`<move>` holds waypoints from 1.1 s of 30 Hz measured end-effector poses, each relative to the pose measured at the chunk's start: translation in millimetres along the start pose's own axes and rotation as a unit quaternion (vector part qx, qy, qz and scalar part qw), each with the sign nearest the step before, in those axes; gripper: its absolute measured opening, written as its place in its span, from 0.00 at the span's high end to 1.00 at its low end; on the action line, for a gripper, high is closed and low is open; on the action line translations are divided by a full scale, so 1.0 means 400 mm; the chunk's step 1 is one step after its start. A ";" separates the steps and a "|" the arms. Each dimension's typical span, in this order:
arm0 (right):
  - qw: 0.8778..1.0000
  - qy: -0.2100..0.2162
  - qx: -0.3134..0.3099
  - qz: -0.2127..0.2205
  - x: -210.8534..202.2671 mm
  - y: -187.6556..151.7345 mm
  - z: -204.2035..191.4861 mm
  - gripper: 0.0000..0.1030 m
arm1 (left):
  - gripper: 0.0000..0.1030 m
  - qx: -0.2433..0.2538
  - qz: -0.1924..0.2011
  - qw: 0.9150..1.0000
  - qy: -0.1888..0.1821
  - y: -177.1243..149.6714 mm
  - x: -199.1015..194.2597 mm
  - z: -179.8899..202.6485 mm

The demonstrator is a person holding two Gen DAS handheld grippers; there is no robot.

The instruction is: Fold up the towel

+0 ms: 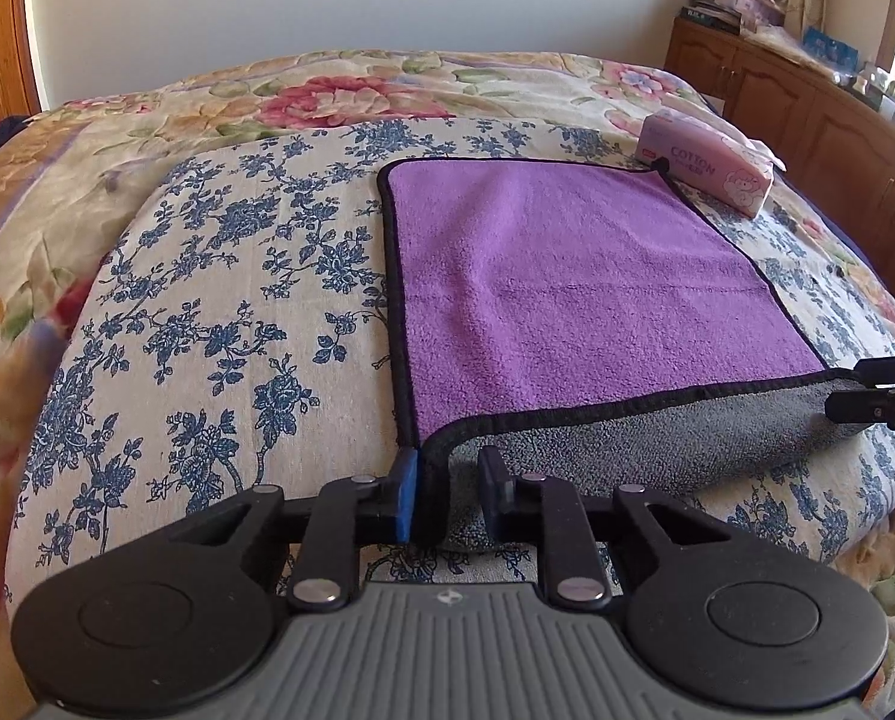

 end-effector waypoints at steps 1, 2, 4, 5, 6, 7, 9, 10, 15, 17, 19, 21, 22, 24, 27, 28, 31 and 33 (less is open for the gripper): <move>1.000 0.002 0.002 -0.003 0.001 0.000 0.002 0.41 | 0.77 0.000 -0.001 1.000 0.000 0.000 0.000 0.000; 1.000 0.003 0.004 -0.005 0.002 0.000 0.003 0.44 | 0.77 0.001 -0.001 1.000 0.000 0.000 -0.001 0.001; 1.000 0.008 0.006 -0.006 0.000 0.000 0.003 0.50 | 0.78 0.003 -0.001 1.000 0.000 -0.001 -0.003 0.003; 1.000 0.010 0.007 -0.005 -0.001 0.001 0.004 0.54 | 0.81 0.004 0.001 1.000 0.002 -0.002 -0.006 0.005; 1.000 0.009 0.006 -0.005 -0.002 0.001 0.004 0.56 | 0.85 0.006 0.003 1.000 0.004 -0.003 -0.008 0.007; 1.000 0.009 0.007 -0.004 -0.004 0.001 0.006 0.61 | 0.85 0.008 0.004 1.000 0.005 -0.003 -0.010 0.010; 1.000 0.008 0.008 -0.004 -0.005 0.002 0.009 0.69 | 0.89 0.010 0.007 1.000 0.004 -0.003 -0.016 0.014; 1.000 0.008 0.008 -0.003 -0.006 0.002 0.010 0.71 | 0.89 0.011 0.009 1.000 0.002 -0.002 -0.018 0.016; 1.000 0.009 -0.001 -0.001 -0.008 0.002 0.005 0.80 | 0.91 0.018 0.016 1.000 -0.005 0.001 -0.030 0.027; 1.000 0.005 -0.008 0.001 -0.010 0.002 0.004 0.91 | 0.92 0.022 0.018 1.000 -0.005 0.001 -0.032 0.032; 1.000 0.002 -0.011 0.004 -0.012 0.004 0.006 0.92 | 0.92 0.024 0.021 0.999 -0.004 0.001 -0.034 0.035; 1.000 -0.004 -0.009 0.010 -0.014 0.005 0.010 0.96 | 0.93 0.024 0.024 0.999 -0.003 0.002 -0.037 0.035; 1.000 -0.007 -0.009 0.013 -0.016 0.006 0.011 0.96 | 0.93 0.023 0.026 0.999 -0.002 0.002 -0.038 0.035; 1.000 -0.007 -0.008 0.023 -0.022 0.010 0.014 0.96 | 0.94 0.019 0.031 0.999 -0.001 0.004 -0.042 0.033; 0.999 -0.009 -0.010 0.036 -0.030 0.016 0.014 0.96 | 0.94 0.015 0.039 0.999 -0.002 0.008 -0.047 0.030; 0.999 -0.009 -0.009 0.038 -0.032 0.018 0.014 0.96 | 0.94 0.015 0.042 0.999 -0.003 0.010 -0.050 0.029; 0.999 -0.010 -0.007 0.048 -0.037 0.025 0.015 0.96 | 0.94 0.013 0.052 0.999 -0.004 0.015 -0.057 0.029; 0.998 -0.009 -0.007 0.056 -0.042 0.029 0.015 0.96 | 0.94 0.013 0.053 0.999 -0.005 0.019 -0.058 0.029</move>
Point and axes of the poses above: each gripper's, at about its wrist camera, not at the fingertips, and x roughly the way its jaws point, z to its right, y to its top, the point moved 3 cm from there along x, roughly the way its jaws point, and after that the axes turned 1 degree about y, right-handed, at the moved point
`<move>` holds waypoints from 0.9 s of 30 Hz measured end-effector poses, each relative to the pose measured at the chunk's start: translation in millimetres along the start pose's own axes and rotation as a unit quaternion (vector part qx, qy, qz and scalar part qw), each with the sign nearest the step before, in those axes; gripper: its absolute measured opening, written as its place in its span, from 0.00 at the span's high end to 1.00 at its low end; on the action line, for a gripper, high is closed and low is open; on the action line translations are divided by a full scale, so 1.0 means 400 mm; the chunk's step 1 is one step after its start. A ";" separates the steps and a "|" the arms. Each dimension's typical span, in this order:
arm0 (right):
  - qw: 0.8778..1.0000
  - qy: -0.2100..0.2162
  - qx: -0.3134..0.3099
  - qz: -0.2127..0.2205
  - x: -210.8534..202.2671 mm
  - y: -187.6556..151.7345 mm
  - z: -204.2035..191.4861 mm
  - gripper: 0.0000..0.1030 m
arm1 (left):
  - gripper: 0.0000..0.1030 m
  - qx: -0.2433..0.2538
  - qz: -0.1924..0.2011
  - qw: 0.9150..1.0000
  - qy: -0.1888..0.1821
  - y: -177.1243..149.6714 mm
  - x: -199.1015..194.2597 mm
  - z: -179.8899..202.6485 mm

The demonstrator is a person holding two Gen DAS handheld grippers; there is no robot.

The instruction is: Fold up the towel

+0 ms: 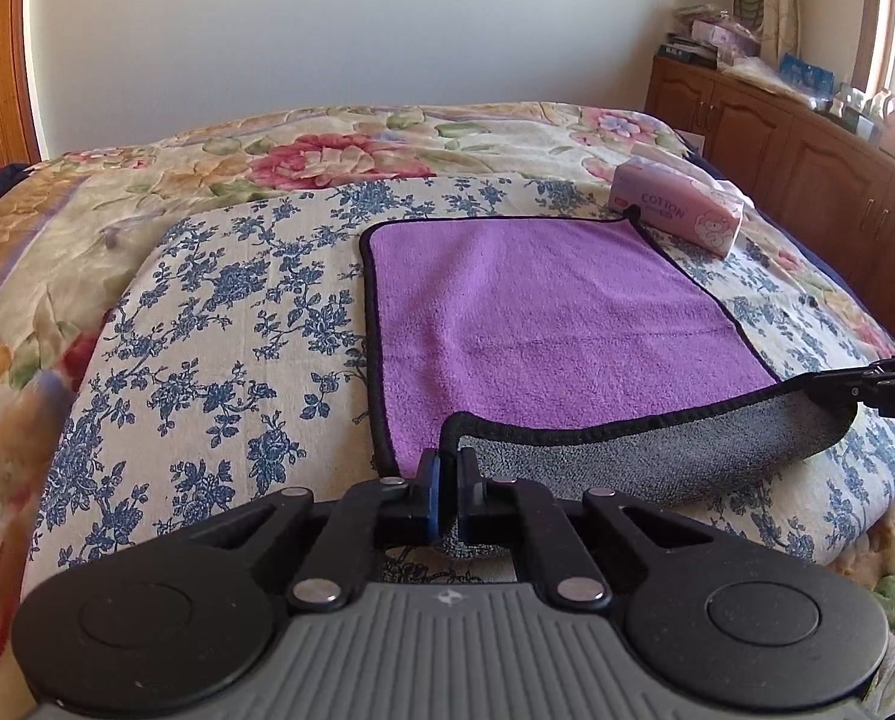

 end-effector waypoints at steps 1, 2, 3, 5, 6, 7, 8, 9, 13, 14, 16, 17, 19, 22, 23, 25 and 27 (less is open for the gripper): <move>1.000 0.000 0.000 0.004 -0.002 0.002 0.000 0.96 | 0.94 -0.001 0.000 1.000 0.000 0.002 0.000 0.000; 1.000 0.001 -0.001 0.007 -0.004 0.004 0.000 0.96 | 0.94 -0.003 0.001 1.000 0.000 0.004 -0.001 -0.001; 1.000 0.001 0.000 0.010 -0.005 0.006 0.000 0.96 | 0.94 -0.003 0.002 1.000 0.000 0.005 -0.001 -0.001; 1.000 0.004 -0.001 0.015 -0.007 0.008 0.000 0.96 | 0.94 -0.003 0.006 1.000 -0.001 0.008 -0.003 -0.001; 1.000 0.004 0.000 0.018 -0.008 0.010 0.000 0.96 | 0.94 -0.003 0.008 1.000 -0.001 0.009 -0.004 -0.001; 1.000 0.005 -0.001 0.020 -0.008 0.013 0.001 0.96 | 0.94 -0.004 0.011 1.000 -0.001 0.011 -0.005 -0.001; 1.000 0.007 -0.001 0.023 -0.009 0.015 -0.001 0.96 | 0.94 -0.005 0.014 1.000 -0.001 0.012 -0.007 -0.001; 1.000 0.009 0.000 0.026 -0.011 0.017 -0.001 0.96 | 0.94 -0.006 0.017 1.000 -0.001 0.014 -0.009 0.000; 0.999 0.013 -0.001 0.035 -0.012 0.028 -0.002 0.96 | 0.94 -0.009 0.029 1.000 -0.002 0.022 -0.017 0.002; 0.999 0.013 -0.001 0.038 -0.012 0.030 -0.003 0.96 | 0.94 -0.009 0.032 0.999 -0.002 0.025 -0.019 0.003; 0.999 0.014 -0.002 0.042 -0.011 0.036 -0.003 0.96 | 0.94 -0.009 0.036 0.999 -0.001 0.030 -0.022 0.002; 0.999 0.014 -0.003 0.045 -0.012 0.038 -0.003 0.96 | 0.94 -0.010 0.038 0.999 -0.001 0.033 -0.024 0.000; 0.999 0.015 -0.004 0.048 -0.010 0.045 -0.002 0.96 | 0.94 -0.014 0.043 0.999 -0.002 0.040 -0.026 -0.003; 0.998 0.019 -0.007 0.053 -0.003 0.054 -0.001 0.96 | 0.94 -0.017 0.050 0.999 -0.004 0.052 -0.031 -0.005; 0.998 0.020 -0.008 0.053 0.001 0.057 -0.001 0.96 | 0.94 -0.018 0.052 0.998 -0.004 0.055 -0.031 -0.005; 0.998 0.021 -0.010 0.052 0.010 0.063 0.001 0.96 | 0.94 -0.018 0.056 0.998 -0.004 0.061 -0.031 -0.005; 0.998 0.021 -0.012 0.052 0.018 0.067 0.002 0.96 | 0.94 -0.016 0.057 0.998 -0.003 0.065 -0.027 -0.004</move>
Point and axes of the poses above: each gripper's, at about its wrist camera, not at the fingertips, and x roughly the way its jaws point, z to its right, y to its top, the point moved 3 cm from there along x, roughly the way its jaws point, and after that the axes turned 1 degree about y, right-handed, at the moved point
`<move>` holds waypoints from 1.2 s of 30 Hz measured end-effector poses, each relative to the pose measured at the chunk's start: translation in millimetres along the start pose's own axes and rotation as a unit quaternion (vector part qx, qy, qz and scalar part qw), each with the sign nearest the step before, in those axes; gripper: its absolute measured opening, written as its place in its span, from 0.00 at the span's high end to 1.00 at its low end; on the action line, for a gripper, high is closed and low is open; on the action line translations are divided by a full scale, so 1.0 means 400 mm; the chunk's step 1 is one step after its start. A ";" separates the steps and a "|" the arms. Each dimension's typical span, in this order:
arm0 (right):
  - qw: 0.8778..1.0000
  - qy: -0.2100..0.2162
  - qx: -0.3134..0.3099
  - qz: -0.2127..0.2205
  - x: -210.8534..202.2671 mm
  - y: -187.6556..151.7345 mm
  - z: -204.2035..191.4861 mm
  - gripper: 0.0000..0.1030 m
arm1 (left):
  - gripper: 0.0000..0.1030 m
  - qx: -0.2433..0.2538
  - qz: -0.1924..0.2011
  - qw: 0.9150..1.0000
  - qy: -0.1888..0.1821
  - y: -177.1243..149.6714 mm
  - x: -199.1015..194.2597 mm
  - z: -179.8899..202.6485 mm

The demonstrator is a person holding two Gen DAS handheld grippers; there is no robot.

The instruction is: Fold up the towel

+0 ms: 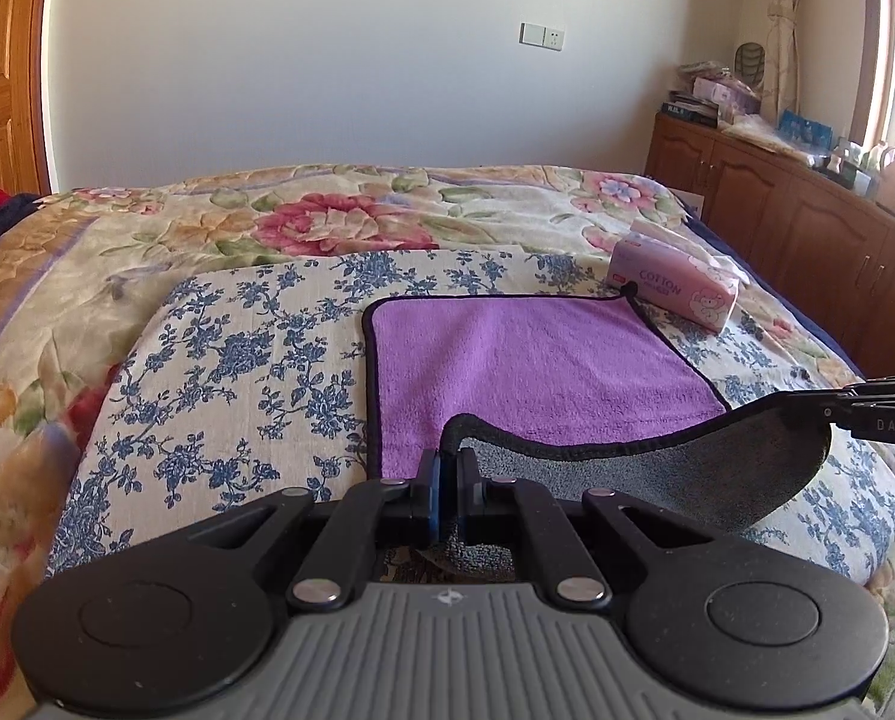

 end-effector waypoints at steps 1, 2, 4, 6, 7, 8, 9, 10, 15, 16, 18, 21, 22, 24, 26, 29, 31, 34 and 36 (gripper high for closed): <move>1.000 0.000 -0.001 0.000 0.004 0.002 0.001 0.96 | 0.94 0.002 0.000 1.000 0.000 0.001 0.004 0.001; 1.000 0.000 -0.003 0.000 0.007 0.004 0.001 0.96 | 0.94 0.004 -0.001 1.000 0.001 0.001 0.008 0.001; 1.000 0.000 -0.006 0.002 0.013 0.008 0.002 0.96 | 0.94 0.004 -0.002 1.000 0.004 0.002 0.018 0.000; 1.000 0.001 -0.008 0.004 0.016 0.012 0.002 0.96 | 0.94 0.001 -0.003 1.000 0.007 0.004 0.027 -0.006; 1.000 0.001 -0.009 0.006 0.018 0.015 0.002 0.96 | 0.94 -0.001 -0.002 1.000 0.007 0.006 0.031 -0.009; 1.000 0.002 -0.010 0.007 0.018 0.018 0.002 0.96 | 0.94 -0.004 -0.001 1.000 0.006 0.009 0.033 -0.011; 1.000 0.004 -0.011 0.009 0.018 0.020 0.001 0.96 | 0.94 -0.005 0.000 1.000 0.006 0.013 0.036 -0.013; 1.000 0.007 -0.012 0.010 0.018 0.023 0.000 0.96 | 0.94 -0.006 0.001 1.000 0.005 0.016 0.038 -0.014; 0.999 0.013 -0.022 0.019 0.022 0.037 -0.006 0.96 | 0.94 -0.004 0.009 1.000 0.002 0.034 0.046 -0.013; 0.999 0.014 -0.023 0.021 0.023 0.041 -0.006 0.96 | 0.94 -0.004 0.011 1.000 0.001 0.038 0.047 -0.012; 0.999 0.015 -0.027 0.025 0.024 0.047 -0.007 0.96 | 0.94 -0.003 0.015 1.000 0.000 0.045 0.049 -0.012; 0.999 0.016 -0.028 0.030 0.029 0.057 -0.002 0.96 | 0.94 -0.002 0.019 1.000 -0.002 0.054 0.054 -0.012; 0.999 0.015 -0.027 0.031 0.032 0.059 0.000 0.96 | 0.94 -0.002 0.021 1.000 -0.002 0.059 0.057 -0.014; 0.999 0.013 -0.025 0.031 0.041 0.062 0.003 0.96 | 0.94 -0.001 0.023 1.000 -0.003 0.065 0.062 -0.016; 0.999 0.009 -0.028 0.030 0.050 0.063 0.004 0.96 | 0.95 0.001 0.025 1.000 -0.002 0.070 0.071 -0.017; 0.999 0.008 -0.030 0.030 0.061 0.068 0.008 0.96 | 0.95 0.004 0.022 1.000 0.000 0.073 0.089 -0.019; 0.999 0.008 -0.032 0.032 0.065 0.072 0.012 0.96 | 0.95 0.006 0.020 1.000 0.002 0.075 0.099 -0.020; 0.999 0.007 -0.033 0.036 0.070 0.081 0.017 0.96 | 0.95 0.009 0.019 1.000 0.003 0.079 0.107 -0.021; 0.999 0.008 -0.033 0.039 0.073 0.088 0.020 0.96 | 0.95 0.010 0.020 1.000 0.003 0.083 0.109 -0.022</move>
Point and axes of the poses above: each gripper's, at about its wrist camera, not at the fingertips, and x roughly the way its jaws point, z to its right, y to its top, the point moved 3 cm from there along x, roughly the way its jaws point, and after that the axes turned 1 degree about y, right-handed, at the moved point
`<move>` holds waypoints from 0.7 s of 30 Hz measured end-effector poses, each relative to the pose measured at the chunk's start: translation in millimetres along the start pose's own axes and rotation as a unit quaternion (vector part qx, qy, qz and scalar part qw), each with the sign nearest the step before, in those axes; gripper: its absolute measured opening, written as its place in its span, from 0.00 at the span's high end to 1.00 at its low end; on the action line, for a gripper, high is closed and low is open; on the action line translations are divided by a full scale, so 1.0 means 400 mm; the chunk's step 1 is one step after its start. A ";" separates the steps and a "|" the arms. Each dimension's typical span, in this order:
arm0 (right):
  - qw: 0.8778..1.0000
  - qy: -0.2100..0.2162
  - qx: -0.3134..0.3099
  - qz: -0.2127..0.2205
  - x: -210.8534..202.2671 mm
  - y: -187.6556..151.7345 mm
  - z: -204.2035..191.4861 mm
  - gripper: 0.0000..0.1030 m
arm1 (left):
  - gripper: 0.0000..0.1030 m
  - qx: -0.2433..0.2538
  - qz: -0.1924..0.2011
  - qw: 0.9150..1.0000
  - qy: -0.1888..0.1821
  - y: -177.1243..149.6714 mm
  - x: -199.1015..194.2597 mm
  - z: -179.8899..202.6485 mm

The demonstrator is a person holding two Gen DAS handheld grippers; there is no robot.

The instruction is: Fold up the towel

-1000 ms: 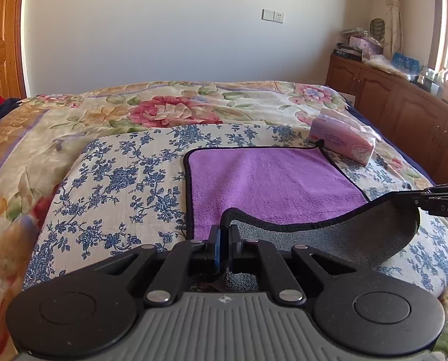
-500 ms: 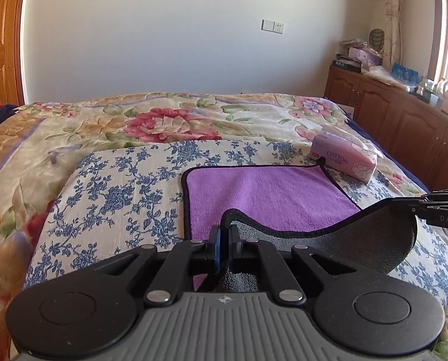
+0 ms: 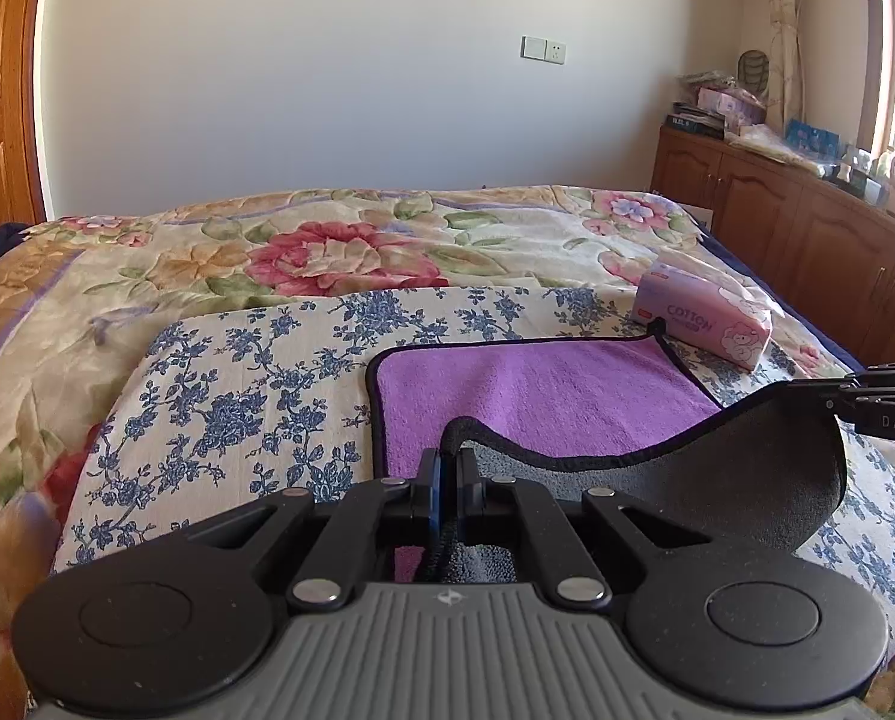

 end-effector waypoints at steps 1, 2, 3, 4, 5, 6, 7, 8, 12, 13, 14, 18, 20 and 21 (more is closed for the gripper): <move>1.000 0.000 -0.001 0.001 0.001 0.002 0.001 0.96 | 0.95 0.000 0.001 1.000 0.000 0.002 0.001 0.000; 1.000 0.000 -0.001 0.001 0.003 0.004 0.005 0.96 | 0.95 -0.001 0.002 1.000 0.000 0.004 0.001 -0.001; 1.000 0.000 -0.002 0.002 0.005 0.006 0.007 0.96 | 0.95 -0.002 0.003 1.000 0.000 0.006 0.001 -0.002; 1.000 -0.001 -0.003 0.002 0.007 0.007 0.009 0.96 | 0.95 -0.003 0.003 1.000 0.000 0.008 0.003 -0.003; 1.000 -0.001 -0.004 0.003 0.008 0.009 0.009 0.96 | 0.95 -0.003 0.003 1.000 0.000 0.009 0.003 -0.002; 1.000 -0.001 -0.005 0.005 0.009 0.011 0.009 0.96 | 0.95 -0.002 0.004 1.000 0.001 0.011 0.005 -0.001; 1.000 -0.001 -0.007 0.006 0.013 0.014 0.009 0.96 | 0.95 -0.001 0.004 1.000 0.001 0.013 0.005 0.000; 1.000 -0.001 -0.008 0.007 0.014 0.016 0.009 0.96 | 0.95 0.000 0.004 1.000 0.001 0.016 0.006 0.000; 1.000 -0.003 -0.018 0.011 0.025 0.024 0.008 0.96 | 0.95 0.005 0.008 1.000 0.001 0.026 0.012 0.004; 1.000 -0.002 -0.019 0.011 0.028 0.026 0.010 0.96 | 0.95 0.008 0.010 1.000 0.002 0.027 0.014 0.006; 1.000 -0.001 -0.019 0.011 0.030 0.026 0.011 0.96 | 0.95 0.011 0.011 1.000 0.003 0.028 0.016 0.008; 1.000 -0.003 -0.027 0.010 0.041 0.027 0.009 0.96 | 0.95 0.017 0.011 1.000 0.004 0.029 0.029 0.011; 0.999 -0.004 -0.029 0.011 0.046 0.029 0.008 0.96 | 0.95 0.019 0.011 1.000 0.004 0.032 0.034 0.010; 1.000 -0.005 -0.028 0.012 0.048 0.030 0.010 0.96 | 0.95 0.019 0.012 1.000 0.004 0.033 0.037 0.009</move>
Point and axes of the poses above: each gripper's, at about its wrist camera, not at the fingertips, and x roughly the way its jaws point, z to its right, y to its top, the point moved 3 cm from there along x, roughly the way its jaws point, and after that the axes turned 1 degree about y, right-handed, at the moved point
